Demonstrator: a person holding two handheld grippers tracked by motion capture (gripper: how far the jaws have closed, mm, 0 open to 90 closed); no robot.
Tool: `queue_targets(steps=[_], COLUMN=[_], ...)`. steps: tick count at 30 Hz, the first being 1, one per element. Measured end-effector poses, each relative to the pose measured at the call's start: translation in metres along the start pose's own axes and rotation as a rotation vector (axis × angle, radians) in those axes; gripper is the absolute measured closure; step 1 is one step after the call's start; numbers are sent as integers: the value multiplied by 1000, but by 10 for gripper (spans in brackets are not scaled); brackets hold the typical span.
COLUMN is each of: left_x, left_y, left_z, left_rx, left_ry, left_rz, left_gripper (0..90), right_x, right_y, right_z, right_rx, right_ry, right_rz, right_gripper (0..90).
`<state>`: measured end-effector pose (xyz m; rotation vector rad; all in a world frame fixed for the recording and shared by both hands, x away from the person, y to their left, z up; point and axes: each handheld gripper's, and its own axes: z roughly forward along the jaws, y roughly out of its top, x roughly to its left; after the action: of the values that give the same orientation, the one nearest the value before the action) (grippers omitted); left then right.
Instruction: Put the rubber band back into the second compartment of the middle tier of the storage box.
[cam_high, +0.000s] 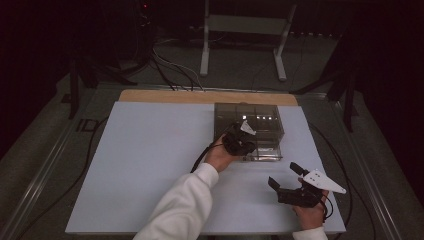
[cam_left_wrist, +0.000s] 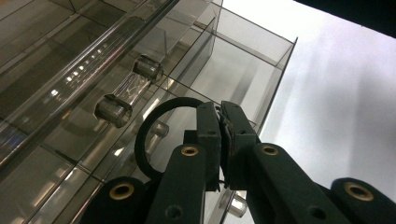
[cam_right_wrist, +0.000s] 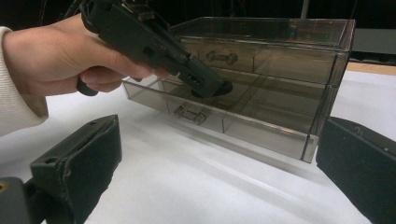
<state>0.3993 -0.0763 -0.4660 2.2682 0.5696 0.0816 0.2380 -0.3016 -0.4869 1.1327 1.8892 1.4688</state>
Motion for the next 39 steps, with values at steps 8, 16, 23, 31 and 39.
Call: queue_targets(steps=[8, 16, 23, 31, 39], left_x=[0, 0, -6, -8, 3], left_y=[-1, 1, 5, 6, -3], left_z=[2, -5, -18, -37, -58], left_rx=[6, -24, -74, -136, -174], left_ry=[-2, -10, 15, 80, 170], left_rz=[-5, -19, -18, -20, -67], left_gripper=[871, 670, 478, 295, 145], right_x=[0, 0, 0, 0, 0], right_y=[0, 0, 0, 0, 0], right_z=[0, 0, 0, 0, 0], right_rx=[0, 0, 0, 2, 2], right_ry=[0, 0, -1, -1, -2], right_rz=[0, 0, 1, -1, -1], right_gripper=[9, 9, 9, 9, 9])
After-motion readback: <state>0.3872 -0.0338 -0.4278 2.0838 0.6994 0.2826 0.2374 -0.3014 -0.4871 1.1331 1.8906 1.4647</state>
